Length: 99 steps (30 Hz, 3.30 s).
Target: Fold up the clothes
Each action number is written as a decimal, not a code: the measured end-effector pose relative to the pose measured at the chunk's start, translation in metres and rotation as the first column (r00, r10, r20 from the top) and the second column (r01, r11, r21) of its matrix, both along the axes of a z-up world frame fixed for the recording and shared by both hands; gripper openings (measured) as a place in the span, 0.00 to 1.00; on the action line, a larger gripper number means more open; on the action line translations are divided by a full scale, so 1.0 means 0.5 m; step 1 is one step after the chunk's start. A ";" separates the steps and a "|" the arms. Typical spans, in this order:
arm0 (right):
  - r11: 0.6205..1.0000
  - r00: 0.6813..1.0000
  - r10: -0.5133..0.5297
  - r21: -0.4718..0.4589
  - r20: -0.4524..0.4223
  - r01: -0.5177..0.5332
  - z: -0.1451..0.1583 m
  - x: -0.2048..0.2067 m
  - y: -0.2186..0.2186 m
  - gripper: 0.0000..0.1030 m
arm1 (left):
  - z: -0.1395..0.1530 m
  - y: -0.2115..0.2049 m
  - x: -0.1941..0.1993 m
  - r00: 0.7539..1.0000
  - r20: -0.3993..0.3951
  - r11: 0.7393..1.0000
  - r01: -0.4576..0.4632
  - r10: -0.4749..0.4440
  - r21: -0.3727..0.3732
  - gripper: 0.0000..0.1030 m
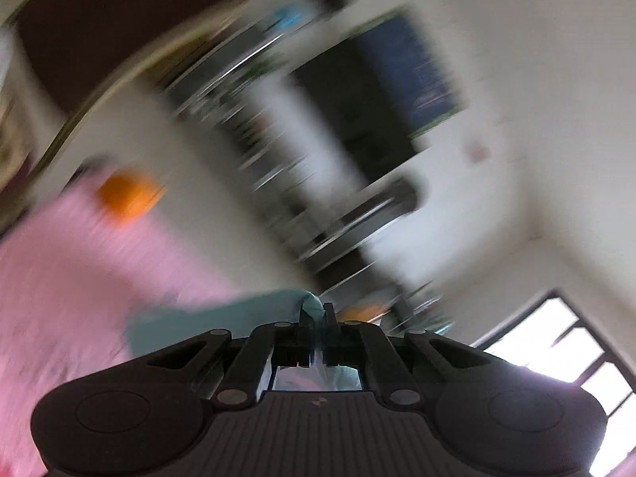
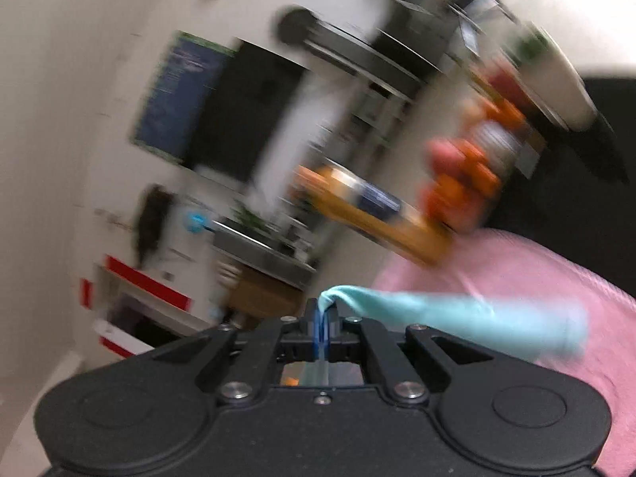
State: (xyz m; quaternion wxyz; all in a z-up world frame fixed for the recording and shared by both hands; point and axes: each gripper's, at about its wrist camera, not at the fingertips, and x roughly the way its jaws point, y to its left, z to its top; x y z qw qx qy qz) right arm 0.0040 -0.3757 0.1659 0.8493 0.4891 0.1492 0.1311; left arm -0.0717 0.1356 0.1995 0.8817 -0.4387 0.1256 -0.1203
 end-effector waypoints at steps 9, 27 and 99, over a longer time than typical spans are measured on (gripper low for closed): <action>0.991 0.981 0.028 -0.137 0.193 -0.001 0.209 -0.153 0.027 0.02 | 0.153 0.021 -0.185 0.974 0.225 1.000 0.004 0.002 -0.029 0.02; 0.961 0.995 0.091 -0.266 0.038 -0.078 0.189 0.029 0.124 0.02 | 0.097 0.052 0.079 0.973 -0.230 0.994 -0.006 0.032 0.113 0.02; 0.544 0.770 0.374 -0.551 -0.517 -0.633 -0.384 -0.051 0.364 0.29 | -0.453 -0.200 -0.001 0.789 -0.596 0.668 0.365 0.148 0.649 0.30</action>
